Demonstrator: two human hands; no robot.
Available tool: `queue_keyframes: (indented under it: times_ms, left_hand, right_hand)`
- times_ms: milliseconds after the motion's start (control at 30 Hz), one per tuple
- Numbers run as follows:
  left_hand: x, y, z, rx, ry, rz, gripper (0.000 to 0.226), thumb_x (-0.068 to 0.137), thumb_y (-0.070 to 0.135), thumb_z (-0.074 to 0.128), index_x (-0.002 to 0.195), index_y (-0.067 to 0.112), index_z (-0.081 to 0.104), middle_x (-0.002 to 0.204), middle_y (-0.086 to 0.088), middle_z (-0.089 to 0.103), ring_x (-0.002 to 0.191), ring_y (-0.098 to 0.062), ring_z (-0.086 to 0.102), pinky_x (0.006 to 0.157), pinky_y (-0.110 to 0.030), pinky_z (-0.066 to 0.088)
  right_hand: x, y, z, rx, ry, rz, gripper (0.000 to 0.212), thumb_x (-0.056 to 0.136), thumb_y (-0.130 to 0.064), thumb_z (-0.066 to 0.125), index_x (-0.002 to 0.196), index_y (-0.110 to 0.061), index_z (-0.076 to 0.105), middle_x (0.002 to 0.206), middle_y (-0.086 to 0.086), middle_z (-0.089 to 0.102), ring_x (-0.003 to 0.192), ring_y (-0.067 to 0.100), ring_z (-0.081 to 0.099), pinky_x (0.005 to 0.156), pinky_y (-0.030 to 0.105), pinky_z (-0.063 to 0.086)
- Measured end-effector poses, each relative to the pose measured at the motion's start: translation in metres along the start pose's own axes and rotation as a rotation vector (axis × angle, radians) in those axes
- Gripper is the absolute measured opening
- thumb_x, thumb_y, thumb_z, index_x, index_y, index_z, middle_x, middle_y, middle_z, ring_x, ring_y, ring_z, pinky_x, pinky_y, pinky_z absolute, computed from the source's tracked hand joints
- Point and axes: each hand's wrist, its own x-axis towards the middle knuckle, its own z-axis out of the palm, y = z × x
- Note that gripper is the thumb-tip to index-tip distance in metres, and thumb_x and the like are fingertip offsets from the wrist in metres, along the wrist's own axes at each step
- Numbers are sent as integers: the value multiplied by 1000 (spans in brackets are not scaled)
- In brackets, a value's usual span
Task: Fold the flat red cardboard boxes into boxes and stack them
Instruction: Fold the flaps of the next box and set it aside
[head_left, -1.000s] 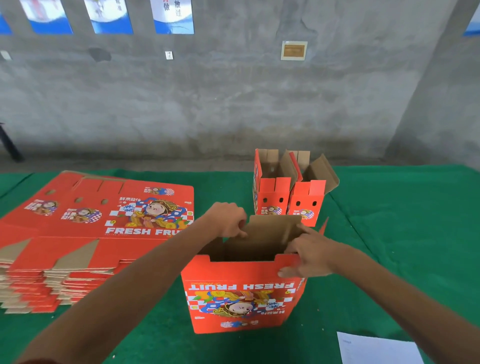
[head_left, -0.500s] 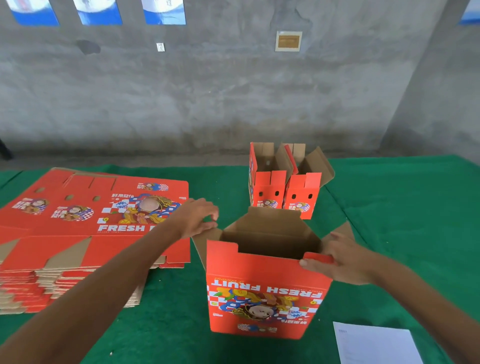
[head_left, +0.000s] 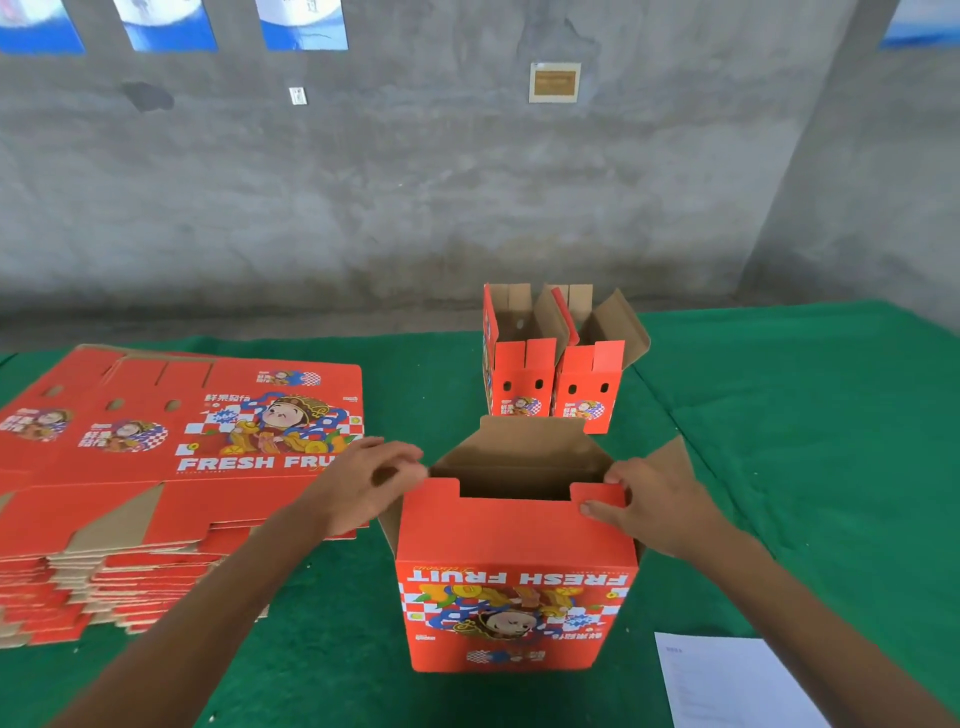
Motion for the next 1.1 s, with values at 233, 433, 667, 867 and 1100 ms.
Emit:
queue_keyframes:
  times_ms: [233,433,667,867,1100]
  left_hand:
    - [-5,28,29,424,194,-227,85,86,76,58,153,33,30,171,-1,4,158,-30,-4,124,-58,0]
    - [-10,55,57,-83,430,-190,77,95,13,70,157,18,26,163,2,23,147,-21,34,119,-44,38]
    - [4,72,71,-123,531,-162,101,86,-13,58,164,26,7,170,6,5,151,-19,20,121,-37,25]
    - [11,74,84,-178,557,-204,86,93,-10,54,163,19,14,154,6,41,122,-13,36,109,-36,38]
    - [12,71,91,-132,586,-57,83,78,-26,48,150,16,52,138,1,55,121,-21,46,108,-43,44]
  right_hand:
    - [-12,-13,25,-291,403,99,103,70,-75,71,147,-8,51,166,25,19,156,40,12,125,60,-3]
    - [-3,-28,50,373,417,129,128,75,-50,87,163,-22,-3,170,7,16,151,24,29,118,45,37]
    - [17,-10,64,589,387,59,82,84,-43,80,152,-37,35,121,-18,49,115,5,41,105,39,41]
    - [31,5,60,645,271,-19,37,89,-66,58,117,-43,66,122,-19,48,123,7,39,111,40,35]
    - [46,10,53,403,215,-54,47,94,-36,70,139,-37,56,112,-11,53,106,12,51,99,45,44]
